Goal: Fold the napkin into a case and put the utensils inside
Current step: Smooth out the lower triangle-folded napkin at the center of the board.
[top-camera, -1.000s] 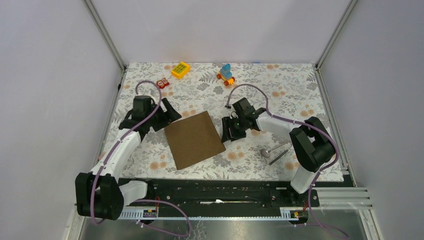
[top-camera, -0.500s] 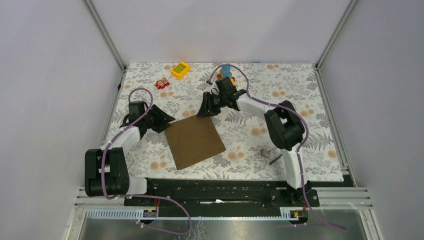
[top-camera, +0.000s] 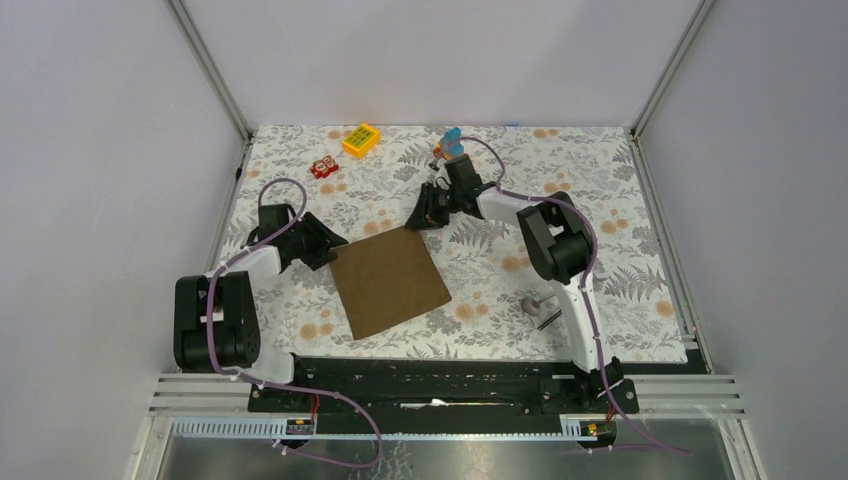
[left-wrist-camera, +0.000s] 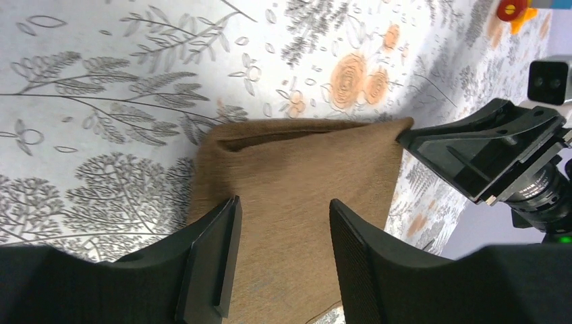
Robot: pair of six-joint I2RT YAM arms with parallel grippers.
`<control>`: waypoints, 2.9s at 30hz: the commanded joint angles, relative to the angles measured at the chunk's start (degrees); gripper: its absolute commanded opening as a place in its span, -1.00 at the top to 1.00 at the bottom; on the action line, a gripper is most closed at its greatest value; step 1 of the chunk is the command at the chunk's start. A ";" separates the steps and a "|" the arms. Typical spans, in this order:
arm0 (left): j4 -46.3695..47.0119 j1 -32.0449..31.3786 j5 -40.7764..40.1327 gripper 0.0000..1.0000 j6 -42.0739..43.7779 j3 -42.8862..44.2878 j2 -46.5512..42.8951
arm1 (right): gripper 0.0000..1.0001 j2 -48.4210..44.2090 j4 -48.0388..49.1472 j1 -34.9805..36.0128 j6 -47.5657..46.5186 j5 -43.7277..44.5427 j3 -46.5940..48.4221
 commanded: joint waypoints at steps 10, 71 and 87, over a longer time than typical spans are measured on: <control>4.23 1.37 0.70 -0.06 0.25 2.58 2.13 | 0.20 -9.25 -6.42 -2.74 -6.84 2.57 -3.17; -4.15 -5.79 2.95 -0.40 7.22 22.73 26.39 | 0.48 -32.62 -2.84 -1.19 -13.58 18.78 -41.61; -9.43 -8.15 -0.29 -0.57 10.87 25.29 24.18 | 0.34 -33.77 2.13 -1.91 -9.83 10.43 -47.71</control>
